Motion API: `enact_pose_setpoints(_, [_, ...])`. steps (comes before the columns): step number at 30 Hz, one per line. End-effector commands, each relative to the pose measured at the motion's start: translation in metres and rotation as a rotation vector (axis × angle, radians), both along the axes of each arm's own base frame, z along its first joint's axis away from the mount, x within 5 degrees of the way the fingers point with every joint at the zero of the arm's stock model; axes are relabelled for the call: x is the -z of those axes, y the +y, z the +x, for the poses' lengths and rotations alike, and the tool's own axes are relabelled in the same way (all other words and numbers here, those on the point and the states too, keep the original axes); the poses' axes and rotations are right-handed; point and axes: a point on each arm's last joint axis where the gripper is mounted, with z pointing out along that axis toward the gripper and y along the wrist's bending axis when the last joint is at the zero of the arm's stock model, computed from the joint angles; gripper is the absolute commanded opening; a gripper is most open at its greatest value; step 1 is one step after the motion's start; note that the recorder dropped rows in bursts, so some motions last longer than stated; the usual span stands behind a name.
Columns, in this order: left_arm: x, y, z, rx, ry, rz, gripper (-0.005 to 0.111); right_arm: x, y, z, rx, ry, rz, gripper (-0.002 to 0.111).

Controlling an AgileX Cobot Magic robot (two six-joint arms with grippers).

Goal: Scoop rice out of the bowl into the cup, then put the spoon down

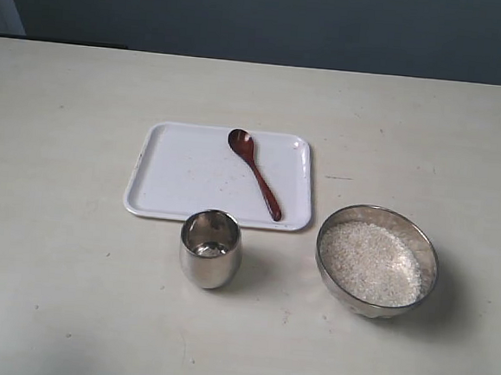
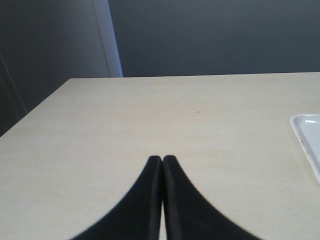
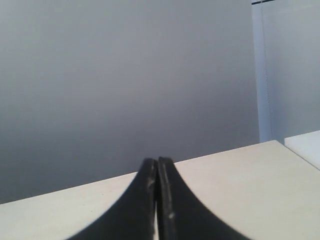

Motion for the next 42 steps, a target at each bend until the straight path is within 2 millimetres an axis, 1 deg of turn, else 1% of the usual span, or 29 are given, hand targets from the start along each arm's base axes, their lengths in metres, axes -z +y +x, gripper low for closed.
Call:
enact_pose_setpoints(1, [-0.002, 0.0, 0.0, 0.0, -0.02, -0.004, 0.0, 0.024, -0.002, -0.01, 0.034, -0.035, -0.009, -0.001])
enact_pose_setpoints(5, [-0.002, 0.0, 0.0, 0.0, -0.02, -0.004, 0.0, 0.05, -0.002, -0.016, 0.036, -0.036, -0.009, -0.001])
enact_pose_setpoints(7, [-0.002, 0.0, 0.0, 0.0, -0.02, -0.004, 0.0, 0.049, -0.002, -0.02, 0.035, -0.082, -0.007, -0.001])
enact_pose_setpoints(9, [-0.002, 0.0, 0.0, 0.0, -0.02, -0.004, 0.0, 0.053, -0.003, -0.022, 0.045, -0.041, 0.02, -0.001])
enact_pose_setpoints(13, [-0.002, 0.0, 0.0, 0.0, -0.02, -0.004, 0.0, 0.053, -0.003, -0.022, 0.045, -0.038, 0.031, -0.001])
enact_pose_setpoints(22, [-0.002, 0.0, 0.0, 0.0, -0.02, -0.004, 0.0, 0.062, -0.003, -0.021, 0.049, 0.053, 0.126, -0.001])
enact_pose_setpoints(25, [-0.002, 0.0, 0.0, 0.0, -0.02, -0.004, 0.0, 0.065, -0.001, -0.022, 0.031, 0.097, 0.113, -0.001])
enact_pose_setpoints(42, [-0.002, 0.0, 0.0, 0.0, -0.02, -0.004, 0.0, 0.066, -0.001, -0.022, 0.03, 0.107, 0.102, -0.001])
